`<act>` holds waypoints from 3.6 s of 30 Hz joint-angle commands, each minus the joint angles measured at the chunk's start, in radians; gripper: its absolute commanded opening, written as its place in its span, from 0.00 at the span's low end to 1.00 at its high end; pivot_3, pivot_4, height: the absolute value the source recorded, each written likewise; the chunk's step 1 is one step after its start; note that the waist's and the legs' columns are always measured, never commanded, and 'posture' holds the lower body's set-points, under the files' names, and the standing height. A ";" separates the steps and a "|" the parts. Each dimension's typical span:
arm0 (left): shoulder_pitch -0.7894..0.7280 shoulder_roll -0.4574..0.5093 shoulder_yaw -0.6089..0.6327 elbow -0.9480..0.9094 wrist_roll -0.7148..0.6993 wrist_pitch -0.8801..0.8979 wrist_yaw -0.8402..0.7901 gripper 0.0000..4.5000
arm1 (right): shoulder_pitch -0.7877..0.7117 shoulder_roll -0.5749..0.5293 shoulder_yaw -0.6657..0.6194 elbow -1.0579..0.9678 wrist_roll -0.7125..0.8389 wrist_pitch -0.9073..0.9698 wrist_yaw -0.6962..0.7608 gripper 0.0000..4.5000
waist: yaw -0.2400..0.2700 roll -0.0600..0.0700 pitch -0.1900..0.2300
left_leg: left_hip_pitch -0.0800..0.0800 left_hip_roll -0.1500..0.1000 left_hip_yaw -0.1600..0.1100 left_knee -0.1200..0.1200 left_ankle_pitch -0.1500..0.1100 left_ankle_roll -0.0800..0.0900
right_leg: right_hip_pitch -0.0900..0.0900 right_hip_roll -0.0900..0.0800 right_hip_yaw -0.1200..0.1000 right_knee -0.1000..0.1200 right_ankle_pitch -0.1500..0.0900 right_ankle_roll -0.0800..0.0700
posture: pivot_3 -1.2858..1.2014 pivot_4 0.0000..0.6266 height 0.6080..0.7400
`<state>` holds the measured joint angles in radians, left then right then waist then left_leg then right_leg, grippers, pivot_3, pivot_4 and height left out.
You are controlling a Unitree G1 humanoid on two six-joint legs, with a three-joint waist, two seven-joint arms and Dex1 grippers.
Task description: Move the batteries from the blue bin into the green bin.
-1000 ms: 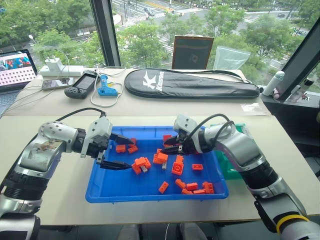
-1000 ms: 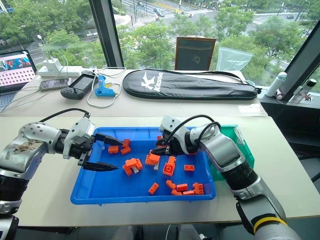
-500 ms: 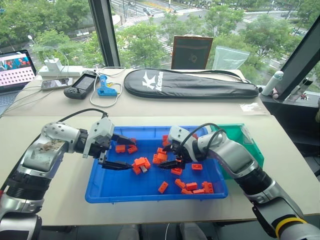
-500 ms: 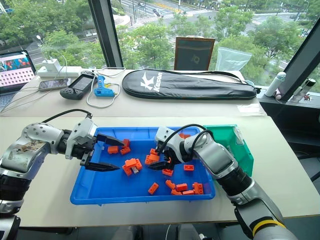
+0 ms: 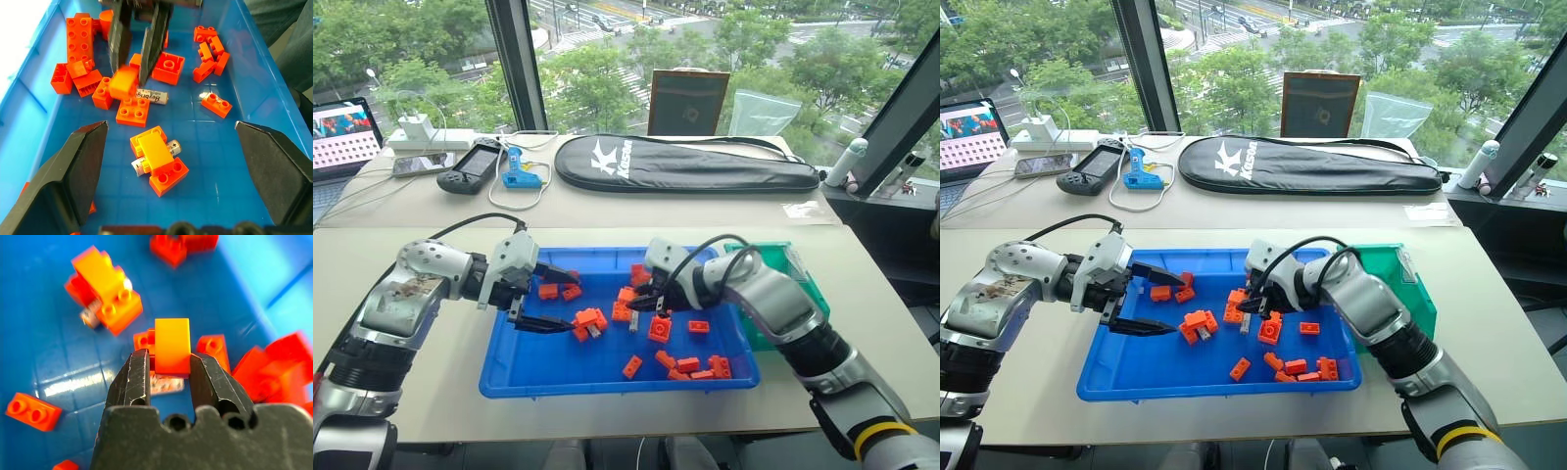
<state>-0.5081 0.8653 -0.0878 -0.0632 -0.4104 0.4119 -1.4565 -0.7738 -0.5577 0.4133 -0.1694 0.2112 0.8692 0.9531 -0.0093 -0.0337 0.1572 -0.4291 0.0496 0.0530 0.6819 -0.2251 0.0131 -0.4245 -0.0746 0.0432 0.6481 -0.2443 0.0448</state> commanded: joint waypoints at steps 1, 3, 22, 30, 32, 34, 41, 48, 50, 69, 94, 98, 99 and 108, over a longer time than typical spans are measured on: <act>-0.024 -0.010 0.000 -0.003 0.005 -0.027 0.006 1.00 | -0.008 -0.067 -0.059 -0.010 -0.007 -0.011 0.009 0.18 | 0.002 0.000 0.000 | 0.000 0.000 0.000 0.000 0.000 0.000 | 0.000 0.000 0.000 0.000 0.000 0.000 | 0.52 0.24 0.95; -0.031 -0.015 -0.004 0.002 0.007 -0.026 0.006 1.00 | 0.008 -0.097 -0.077 0.008 -0.006 -0.014 0.012 0.18 | 0.004 0.000 0.000 | 0.000 0.000 0.000 0.000 0.000 0.000 | 0.000 0.000 0.000 0.000 0.000 0.000 | 0.52 0.24 0.95; -0.051 -0.021 -0.015 0.027 0.016 -0.033 -0.010 1.00 | 0.062 -0.036 -0.010 -0.126 0.065 0.046 0.024 0.99 | -0.003 0.000 0.000 | 0.000 0.000 0.000 -0.001 0.000 0.000 | 0.000 0.000 0.000 0.000 0.000 0.000 | 0.52 0.24 0.95; -0.048 -0.012 -0.005 0.018 0.012 -0.027 -0.011 1.00 | 0.074 -0.012 0.053 -0.081 0.020 -0.009 0.013 0.99 | -0.003 0.000 0.000 | 0.000 0.000 0.000 0.000 0.000 0.000 | 0.000 0.000 0.000 0.000 0.000 0.000 | 0.52 0.24 0.95; -0.047 -0.010 -0.003 0.015 0.011 -0.026 -0.010 1.00 | 0.071 -0.004 0.068 -0.051 0.000 -0.032 0.009 0.99 | -0.004 0.000 0.000 | 0.000 0.000 0.000 0.000 0.000 0.000 | 0.000 0.000 0.000 0.000 0.000 0.000 | 0.52 0.24 0.95; -0.043 -0.009 -0.002 0.010 0.011 -0.025 -0.009 1.00 | 0.069 0.007 0.081 -0.019 -0.016 -0.059 0.007 0.99 | -0.004 0.000 0.000 | 0.000 0.000 0.000 0.000 0.000 0.000 | 0.000 0.000 0.000 0.000 0.000 0.000 | 0.52 0.24 0.95; -0.029 0.002 0.003 0.003 0.014 -0.031 -0.007 1.00 | 0.076 0.032 0.104 0.047 -0.051 -0.115 0.013 0.99 | -0.003 0.000 0.000 | 0.000 0.000 0.000 0.000 0.000 0.000 | 0.000 0.000 0.000 0.000 0.000 0.000 | 0.52 0.24 0.95; -0.034 0.001 0.000 0.005 0.011 -0.027 -0.002 1.00 | 0.082 0.035 0.104 0.052 -0.058 -0.125 0.016 0.70 | -0.003 0.000 0.000 | 0.000 0.000 0.000 0.000 0.000 0.000 | 0.000 0.000 0.000 0.000 0.000 0.000 | 0.52 0.24 0.95; -0.036 -0.001 -0.002 0.007 0.010 -0.027 -0.004 1.00 | 0.083 0.030 0.088 0.040 -0.056 -0.122 0.009 0.56 | -0.003 0.000 0.000 | 0.000 0.000 0.000 0.000 0.000 0.000 | 0.000 0.000 0.000 0.000 0.000 0.000 | 0.52 0.24 0.95; -0.268 -0.192 -0.035 0.212 -0.033 -0.029 -0.029 1.00 | 0.263 -0.465 -0.556 -0.138 0.110 0.057 0.010 0.56 | 0.012 0.000 0.000 | -0.001 -0.002 0.000 -0.001 0.000 0.001 | 0.001 -0.001 0.001 -0.003 0.000 0.000 | 0.52 0.24 0.95; -0.274 -0.275 -0.016 0.265 0.003 -0.088 0.004 1.00 | 0.279 -0.514 -0.365 -0.036 0.019 -0.095 0.031 0.99 | -0.004 0.000 0.000 | 0.000 -0.002 -0.001 0.000 0.000 0.001 | 0.001 0.000 0.002 -0.001 0.000 0.000 | 0.52 0.24 0.95; -0.255 -0.242 0.006 0.224 -0.026 -0.065 -0.016 1.00 | 0.214 -0.593 -0.338 -0.109 0.055 -0.042 0.137 0.99 | -0.003 0.002 0.002 | 0.000 -0.002 -0.001 0.000 0.000 0.001 | 0.001 0.000 0.002 -0.001 0.000 0.000 | 0.52 0.24 0.95; -0.252 -0.233 0.011 0.211 -0.039 -0.050 -0.023 1.00 | 0.197 -0.598 -0.333 -0.125 0.068 -0.028 0.152 0.99 | -0.004 0.003 0.002 | 0.000 -0.002 -0.001 0.000 0.000 0.001 | 0.000 -0.001 0.002 -0.001 0.000 0.000 | 0.52 0.24 0.95; -0.176 -0.064 0.034 0.187 0.021 -0.075 -0.033 1.00 | 0.048 -0.245 -0.159 -0.243 0.205 0.024 0.137 0.99 | -0.010 0.002 0.002 | 0.003 0.000 -0.002 0.000 0.000 0.001 | 0.002 0.002 0.002 0.000 0.000 0.000 | 0.52 0.24 0.95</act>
<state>-0.7034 0.7519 -0.0832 0.1465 -0.4105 0.3636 -1.4767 -0.7046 -0.8367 0.2167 -0.3842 0.4058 0.9020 1.1015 -0.0191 -0.0313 0.1591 -0.4264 0.0498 0.0512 0.6814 -0.2249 0.0137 -0.4229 -0.0726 0.0454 0.6486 -0.2440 0.0446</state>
